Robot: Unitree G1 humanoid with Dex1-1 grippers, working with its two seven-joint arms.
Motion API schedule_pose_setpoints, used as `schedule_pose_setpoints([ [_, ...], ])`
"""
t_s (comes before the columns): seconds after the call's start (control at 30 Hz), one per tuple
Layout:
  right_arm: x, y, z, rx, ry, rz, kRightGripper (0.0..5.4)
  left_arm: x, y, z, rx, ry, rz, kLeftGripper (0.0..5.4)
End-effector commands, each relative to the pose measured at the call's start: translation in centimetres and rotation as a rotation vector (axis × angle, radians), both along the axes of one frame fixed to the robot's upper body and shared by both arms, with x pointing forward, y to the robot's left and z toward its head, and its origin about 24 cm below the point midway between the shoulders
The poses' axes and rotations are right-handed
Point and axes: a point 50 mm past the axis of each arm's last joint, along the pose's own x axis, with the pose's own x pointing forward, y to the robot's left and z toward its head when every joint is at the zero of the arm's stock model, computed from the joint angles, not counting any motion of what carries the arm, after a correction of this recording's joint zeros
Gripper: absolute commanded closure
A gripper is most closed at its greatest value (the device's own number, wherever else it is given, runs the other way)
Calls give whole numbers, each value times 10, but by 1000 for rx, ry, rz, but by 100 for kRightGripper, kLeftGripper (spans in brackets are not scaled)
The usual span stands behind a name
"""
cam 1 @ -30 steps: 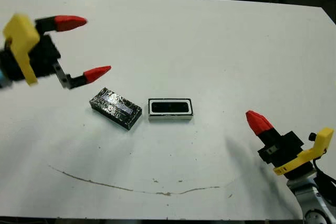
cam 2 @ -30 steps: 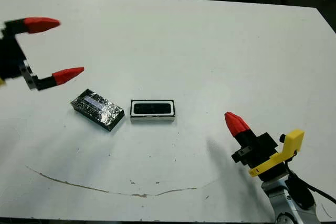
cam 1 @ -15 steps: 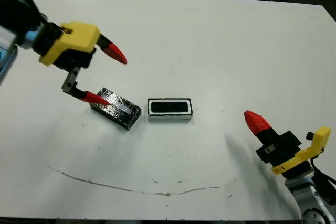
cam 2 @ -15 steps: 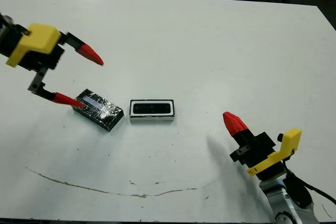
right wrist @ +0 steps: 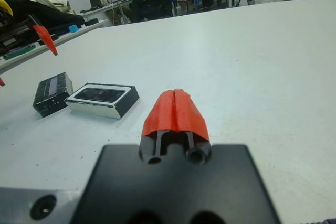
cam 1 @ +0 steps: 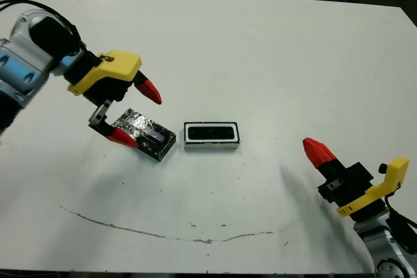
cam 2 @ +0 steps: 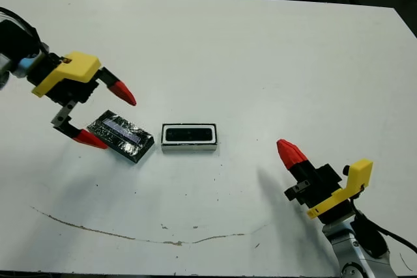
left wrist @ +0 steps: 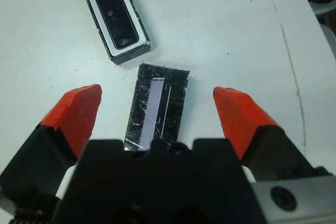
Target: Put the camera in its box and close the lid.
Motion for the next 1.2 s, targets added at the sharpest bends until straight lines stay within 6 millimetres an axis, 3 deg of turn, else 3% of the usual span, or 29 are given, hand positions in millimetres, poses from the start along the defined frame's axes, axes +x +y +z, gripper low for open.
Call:
schedule_pose_setpoints([
  [0.03,0,-2,-1,-9,16,7,539,2,1,-8,12,3,-7,0],
  [0.8,0,-2,-1,-1,11,15,539,10,1,-30,182,-19,-18,0],
  [1.2,-2,-1,-1,11,17,20,539,12,8,-40,183,-13,-5,0],
])
